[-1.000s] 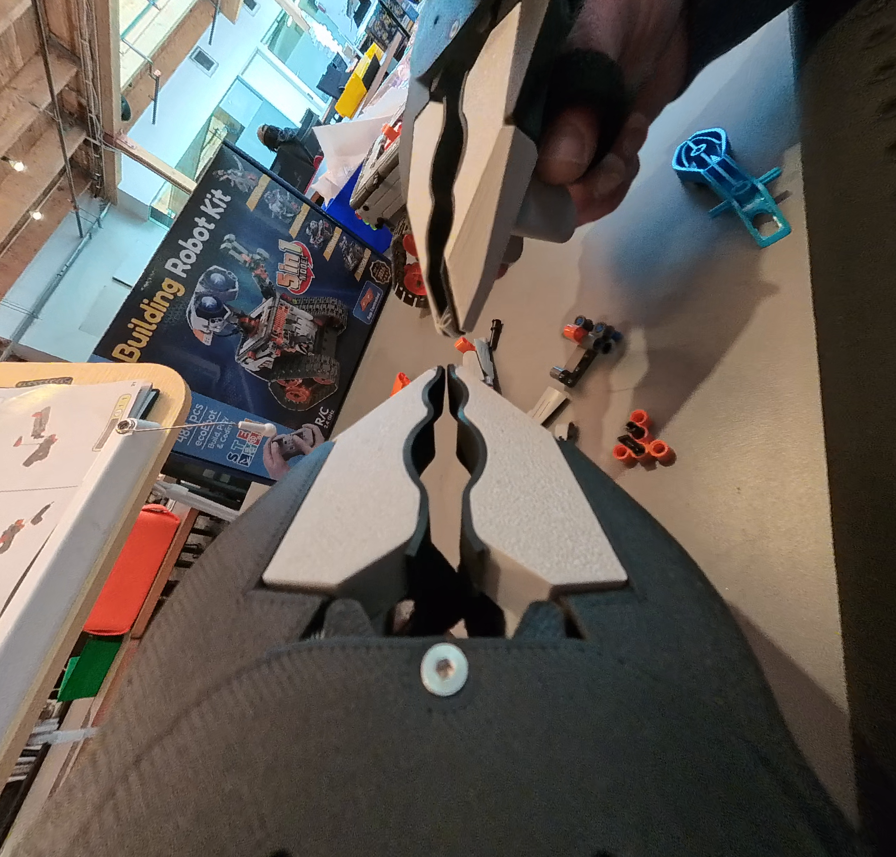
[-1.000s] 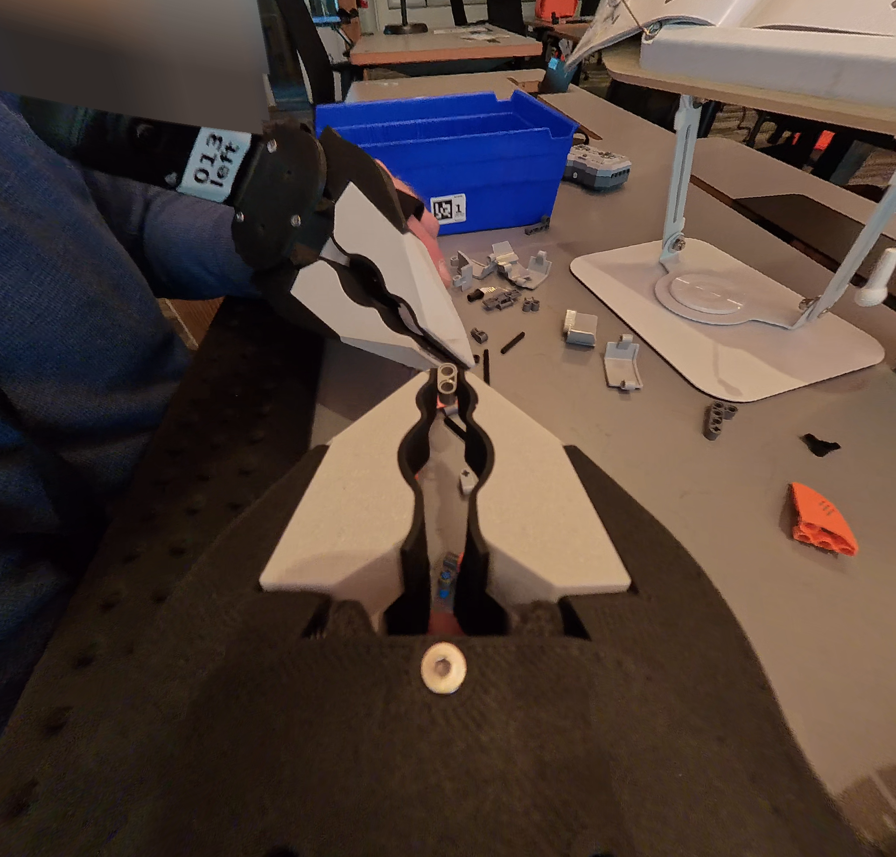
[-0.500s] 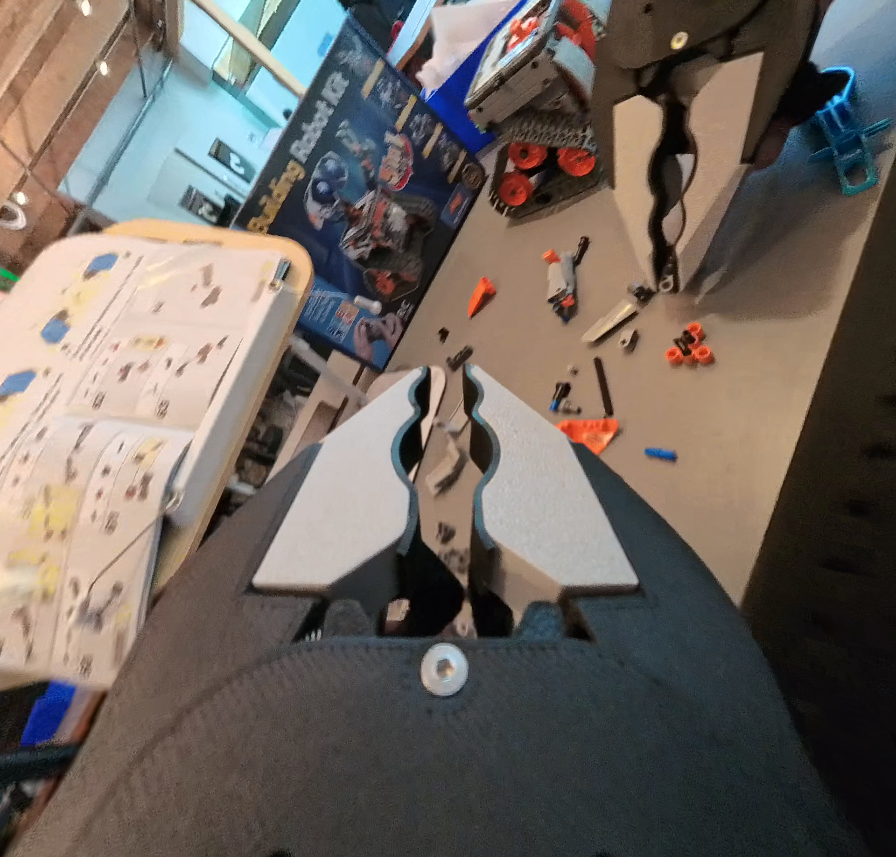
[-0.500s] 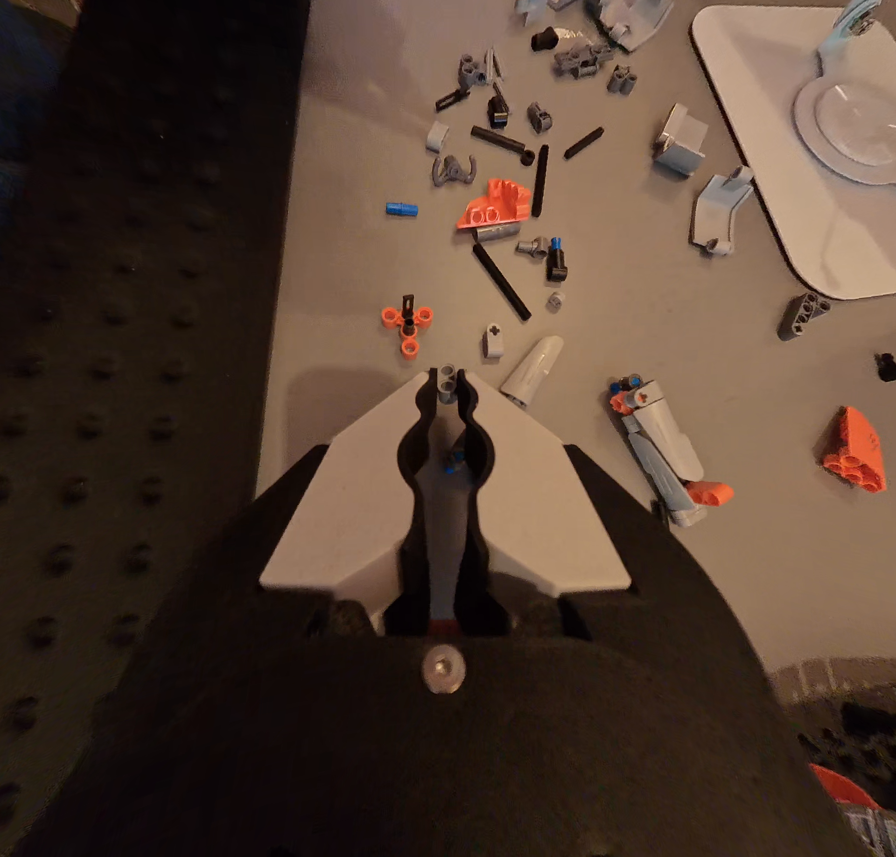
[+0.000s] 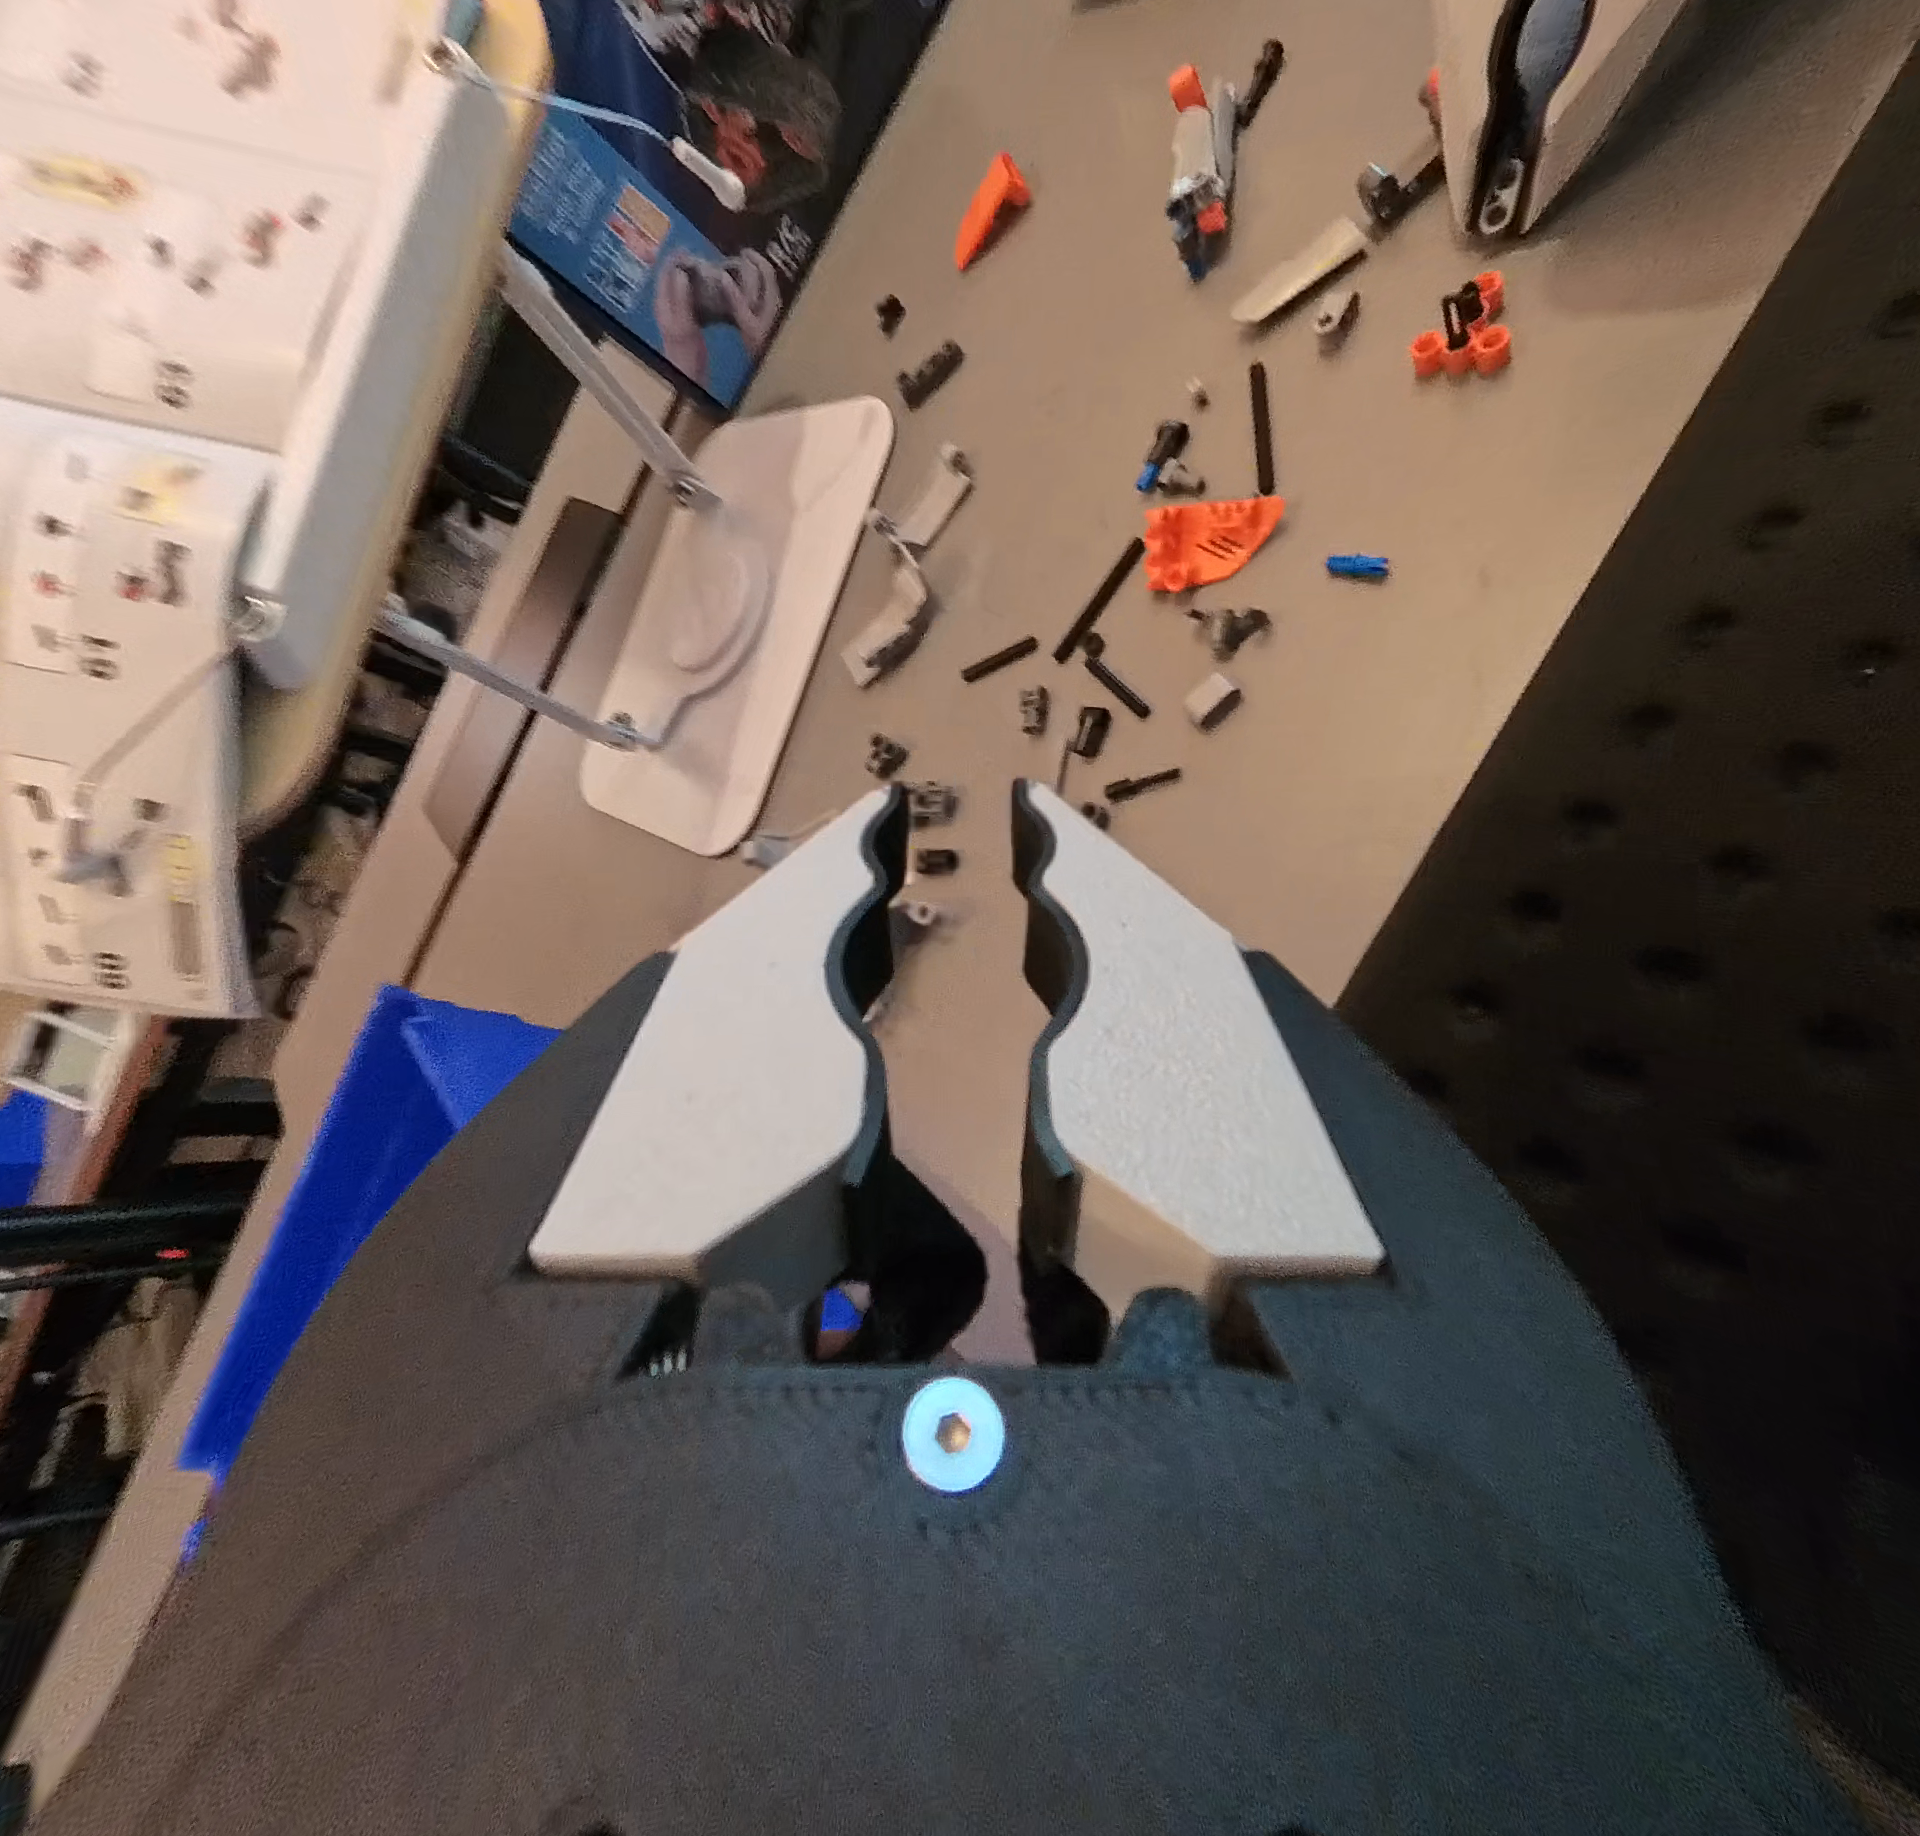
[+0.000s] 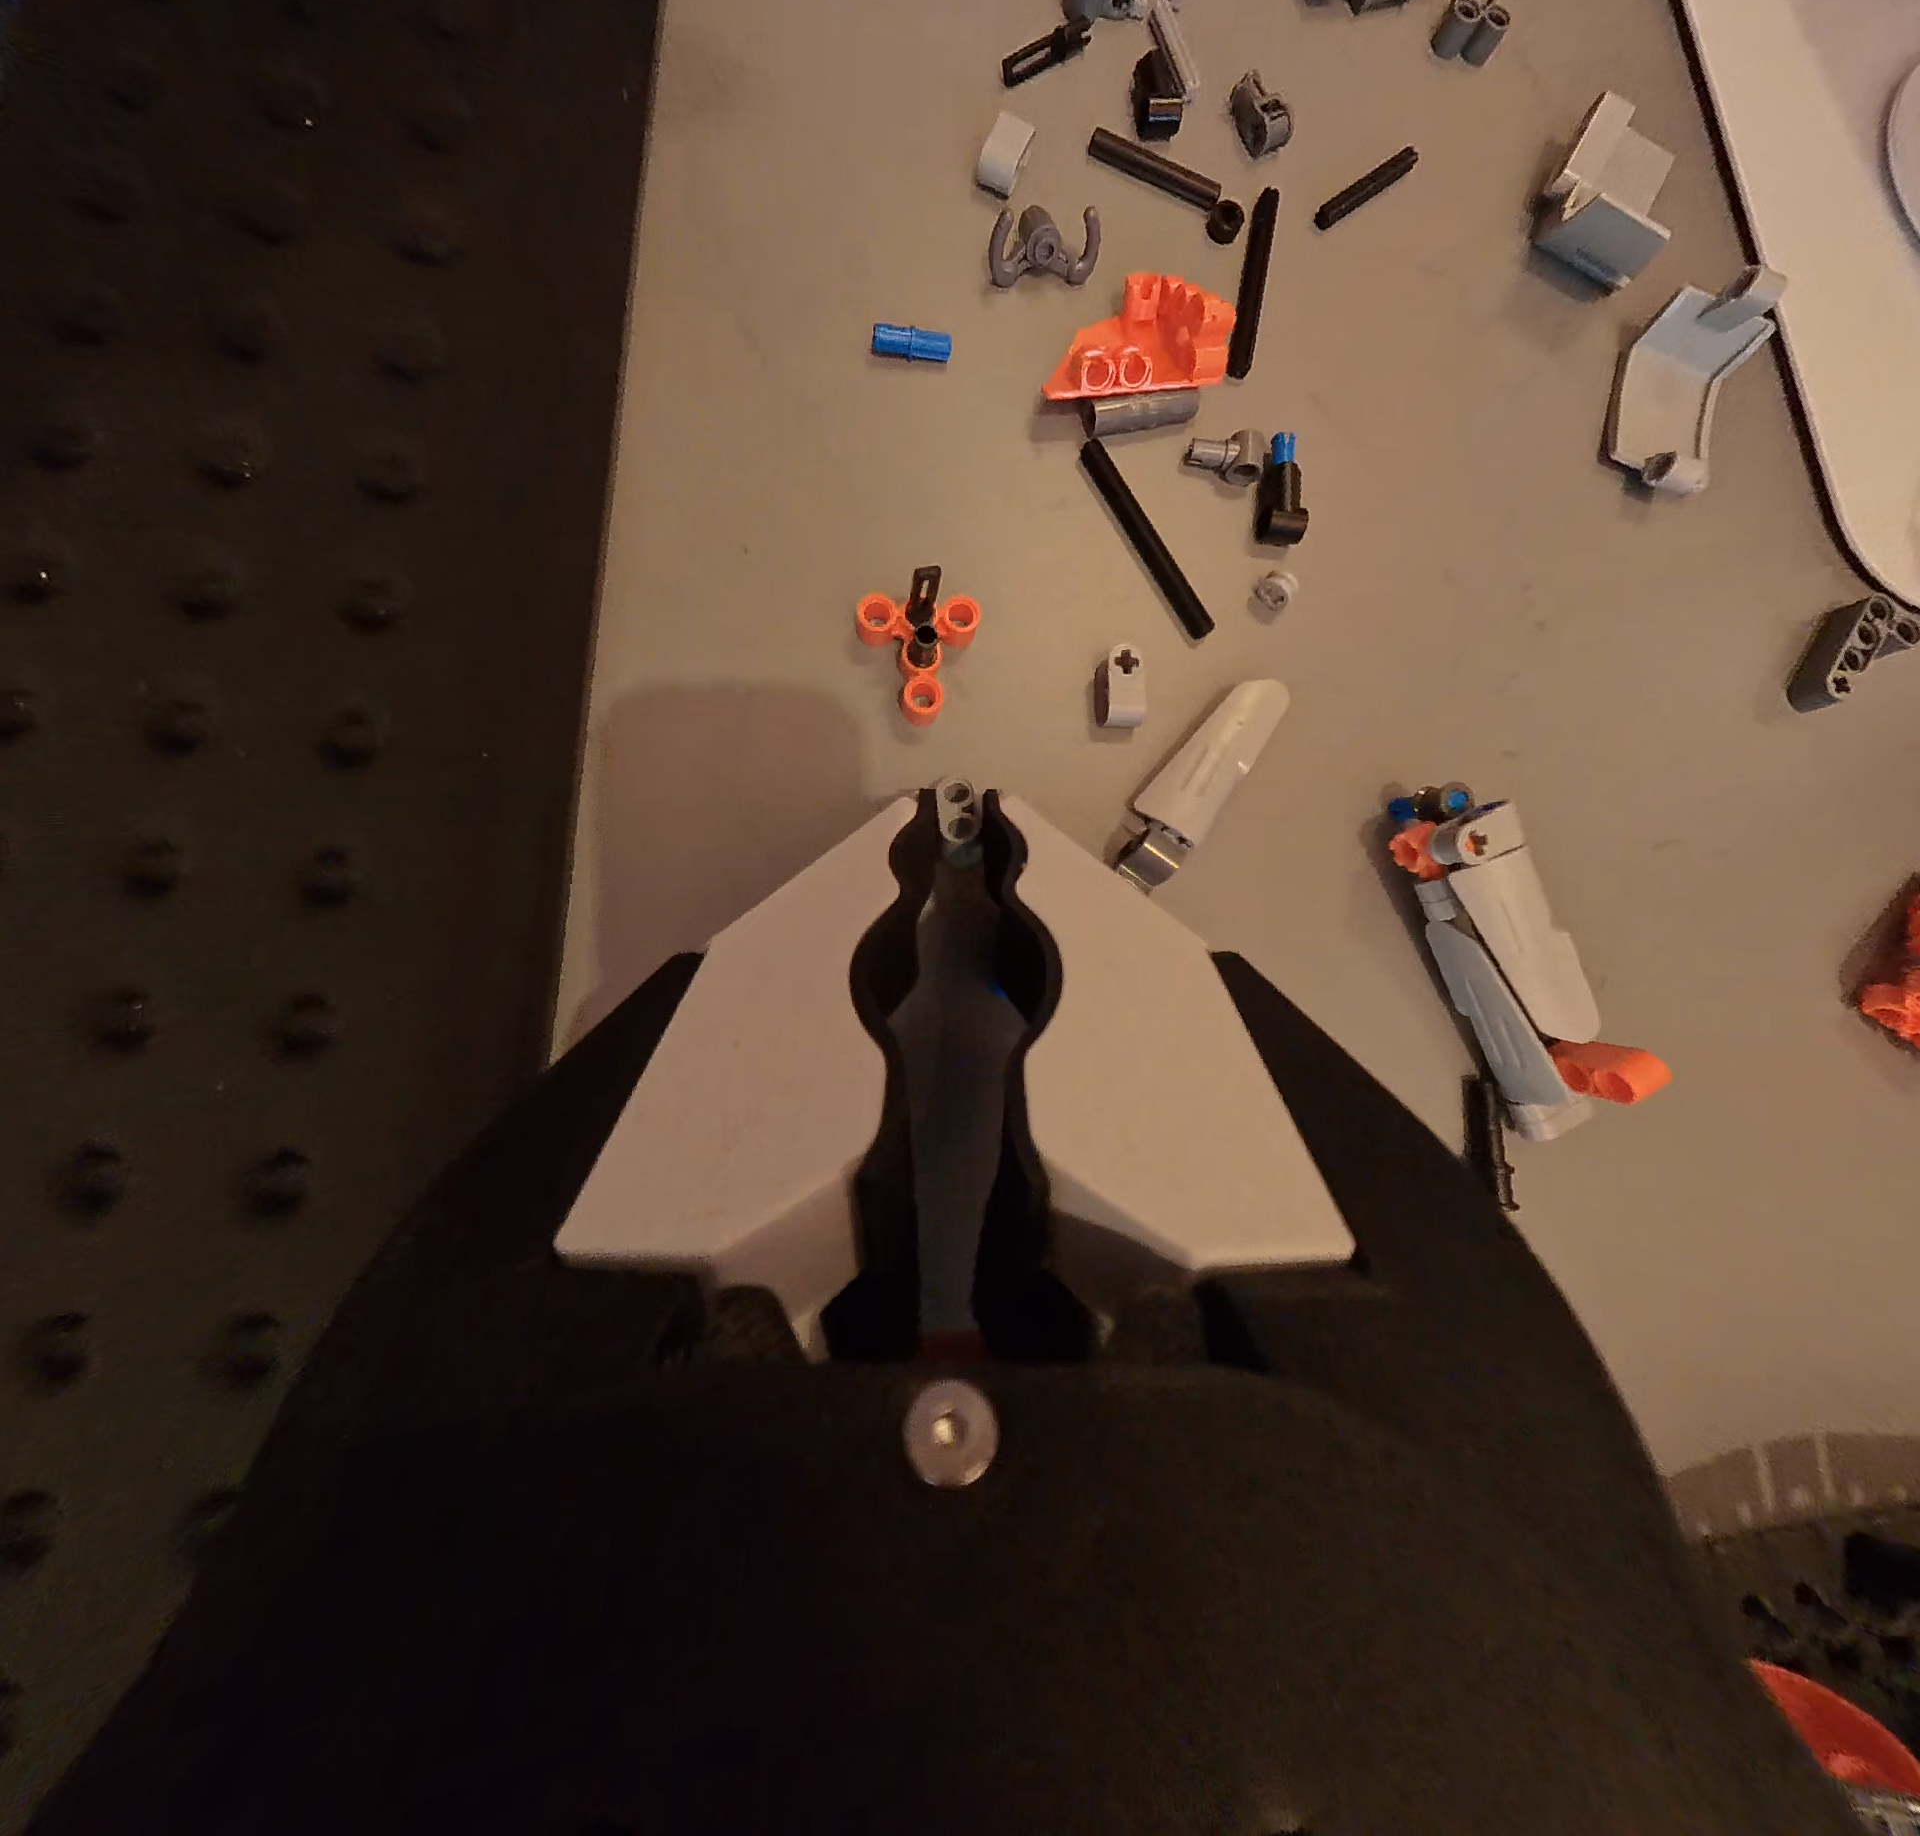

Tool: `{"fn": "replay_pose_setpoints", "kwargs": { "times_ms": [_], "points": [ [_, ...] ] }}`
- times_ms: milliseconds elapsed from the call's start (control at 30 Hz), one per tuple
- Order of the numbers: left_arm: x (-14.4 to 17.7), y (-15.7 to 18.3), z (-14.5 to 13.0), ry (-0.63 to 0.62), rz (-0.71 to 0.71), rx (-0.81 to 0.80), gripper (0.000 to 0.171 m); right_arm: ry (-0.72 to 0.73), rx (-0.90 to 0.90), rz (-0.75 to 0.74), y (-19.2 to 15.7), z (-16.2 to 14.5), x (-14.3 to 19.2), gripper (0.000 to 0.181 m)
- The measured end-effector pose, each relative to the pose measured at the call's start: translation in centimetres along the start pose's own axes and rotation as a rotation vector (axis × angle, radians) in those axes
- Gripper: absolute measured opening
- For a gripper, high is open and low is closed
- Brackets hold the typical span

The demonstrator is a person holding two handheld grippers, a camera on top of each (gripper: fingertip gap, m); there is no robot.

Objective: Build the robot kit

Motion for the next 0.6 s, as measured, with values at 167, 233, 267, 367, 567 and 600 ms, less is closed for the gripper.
{"fn": "replay_pose_setpoints", "kwargs": {
  "times_ms": [167, 233, 267, 367, 567, 600],
  "points": [
    [-2.4, 2.3, -1.1, -0.074, -0.102, 0.13, 0.026, -0.003, 0.001, -0.002, 0.0, 0.1, 0.1, 0.018],
    [-3.4, 2.6, -2.2, -0.143, -0.097, 0.143, 0.028, 0.002, 0.004, 0.021, -0.3, 0.1, 0.1, 0.024],
    [-3.9, 2.9, -2.6, -0.171, -0.11, 0.157, 0.03, 0.002, 0.005, 0.02, -0.4, 0.2, 0.1, 0.025],
    [-5.1, 3.2, -3.7, -0.236, -0.124, 0.226, 0.031, 0.006, 0.009, 0.022, -0.4, 0.1, 0.2, 0.025],
    [-7.3, 4.2, -4.7, -0.305, -0.186, 0.31, 0.031, 0.027, -0.006, 0.027, -0.3, 0.2, 0.4, 0.025],
    [-7.5, 4.2, -4.6, -0.298, -0.195, 0.329, 0.032, 0.03, -0.007, 0.026, -0.3, 0.2, 0.4, 0.025]
  ]
}}
Point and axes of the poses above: each gripper's, where its closed fingertips meet, x back along the fingers, z out of its top, y = z × x across the jaws, the point moved 4 cm from there along x, back along the fingers, and after that the axes turned 5 degrees about z, right-handed, at the moved point
